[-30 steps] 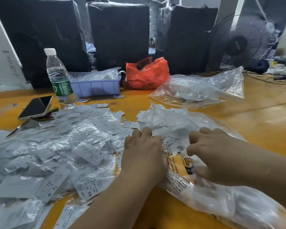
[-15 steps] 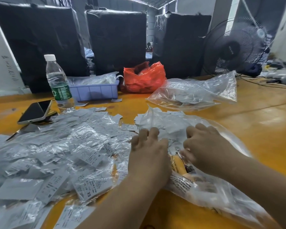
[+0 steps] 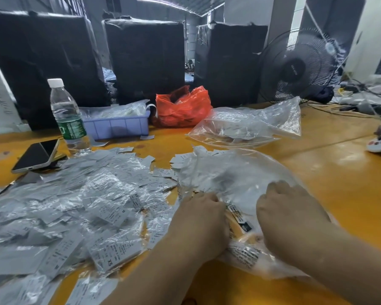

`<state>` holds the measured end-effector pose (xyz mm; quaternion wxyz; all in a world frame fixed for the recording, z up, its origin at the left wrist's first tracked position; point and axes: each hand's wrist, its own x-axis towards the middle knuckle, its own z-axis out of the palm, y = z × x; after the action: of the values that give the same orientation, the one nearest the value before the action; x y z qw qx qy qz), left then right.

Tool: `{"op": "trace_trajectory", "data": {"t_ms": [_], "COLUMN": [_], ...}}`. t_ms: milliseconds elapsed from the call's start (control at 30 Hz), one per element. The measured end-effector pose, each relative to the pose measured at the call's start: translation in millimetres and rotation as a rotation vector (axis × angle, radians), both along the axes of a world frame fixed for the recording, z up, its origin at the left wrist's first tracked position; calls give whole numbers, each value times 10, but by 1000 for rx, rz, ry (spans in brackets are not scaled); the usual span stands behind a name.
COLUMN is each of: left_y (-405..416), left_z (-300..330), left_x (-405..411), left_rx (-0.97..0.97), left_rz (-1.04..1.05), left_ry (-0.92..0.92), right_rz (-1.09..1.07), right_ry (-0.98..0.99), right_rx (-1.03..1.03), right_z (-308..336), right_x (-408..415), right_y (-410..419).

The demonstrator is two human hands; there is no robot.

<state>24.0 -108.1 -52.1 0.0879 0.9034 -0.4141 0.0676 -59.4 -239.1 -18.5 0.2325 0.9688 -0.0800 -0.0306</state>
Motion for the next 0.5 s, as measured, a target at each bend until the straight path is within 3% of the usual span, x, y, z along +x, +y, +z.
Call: {"op": "trace_trajectory", "data": {"t_ms": [133, 300, 500], "left_y": [4, -64, -33], "left_z": [12, 25, -15], "left_x": [-17, -25, -10], "left_rx": [15, 3, -47], "left_rz": [37, 25, -31], "left_ry": [16, 14, 86], "right_rz": [-30, 261, -175], "right_ry": [-2, 13, 14], "right_rx": [-140, 56, 268], "right_z": [12, -74, -103], "right_x": [-5, 52, 303], "right_y": [-103, -192, -348]}}
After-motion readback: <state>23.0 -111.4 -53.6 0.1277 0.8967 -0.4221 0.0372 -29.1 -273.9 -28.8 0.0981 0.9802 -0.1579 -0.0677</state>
